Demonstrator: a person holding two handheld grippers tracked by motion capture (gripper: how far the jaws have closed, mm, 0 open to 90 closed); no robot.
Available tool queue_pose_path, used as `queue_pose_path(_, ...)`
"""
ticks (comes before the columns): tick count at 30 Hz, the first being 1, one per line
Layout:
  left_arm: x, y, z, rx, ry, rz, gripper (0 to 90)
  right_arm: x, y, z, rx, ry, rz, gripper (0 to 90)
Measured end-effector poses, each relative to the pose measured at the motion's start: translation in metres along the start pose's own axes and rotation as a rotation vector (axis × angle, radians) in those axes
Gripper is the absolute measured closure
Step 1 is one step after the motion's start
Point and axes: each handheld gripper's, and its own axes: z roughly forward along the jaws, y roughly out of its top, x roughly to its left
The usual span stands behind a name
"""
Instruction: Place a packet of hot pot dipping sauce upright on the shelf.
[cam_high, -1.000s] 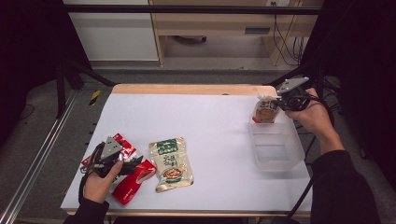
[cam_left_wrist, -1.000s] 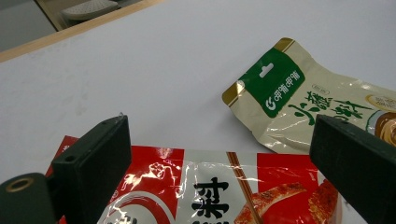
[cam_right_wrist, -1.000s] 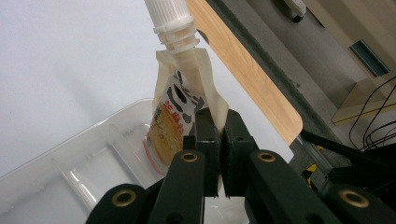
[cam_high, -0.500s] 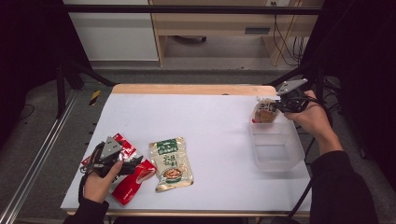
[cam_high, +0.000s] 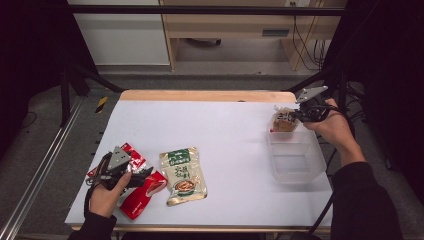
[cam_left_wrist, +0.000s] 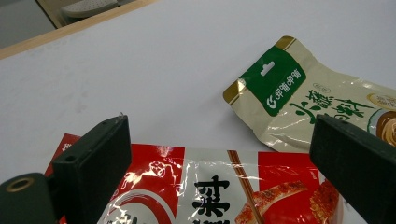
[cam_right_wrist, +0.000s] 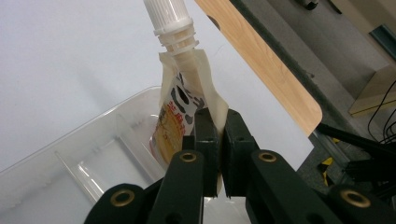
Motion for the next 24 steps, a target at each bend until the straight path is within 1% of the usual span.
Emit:
queue_pose_path(2,0.000,0.000,0.000,0.000,0.001,-0.001,5.7,-0.001,-0.002,0.001,-0.019,0.002,0.023,86.9)
queue_pose_path(8,0.001,0.000,0.000,0.006,-0.003,0.000,5.7,-0.004,-0.006,0.003,-0.031,-0.006,0.073,85.0)
queue_pose_path(11,0.000,-0.001,0.001,0.009,-0.005,0.003,5.8,-0.006,-0.007,0.004,-0.027,-0.007,0.102,81.0)
queue_pose_path(13,0.000,-0.001,0.001,0.011,-0.006,0.006,5.8,-0.007,-0.007,0.005,-0.024,-0.003,0.112,78.1)
queue_pose_path(16,0.000,-0.001,0.001,0.011,-0.006,0.006,5.8,-0.006,-0.007,0.004,-0.029,-0.012,0.128,68.1)
queue_pose_path(17,0.000,-0.001,0.001,0.011,-0.006,0.007,5.7,-0.006,-0.007,0.003,-0.033,-0.019,0.133,62.4)
queue_pose_path(19,0.001,-0.001,0.001,0.008,0.000,0.005,5.7,-0.005,-0.006,0.000,-0.030,-0.037,0.159,50.0)
queue_pose_path(21,0.001,-0.001,0.001,0.010,0.003,0.005,5.7,-0.004,-0.005,-0.007,-0.035,-0.060,0.169,40.5)
queue_pose_path(23,0.001,-0.001,0.001,0.010,0.003,0.006,5.7,-0.002,-0.005,-0.015,-0.062,-0.086,0.172,33.4)
queue_pose_path(24,0.001,-0.001,0.001,0.010,0.003,0.008,5.7,0.000,-0.004,-0.020,-0.069,-0.091,0.175,30.2)
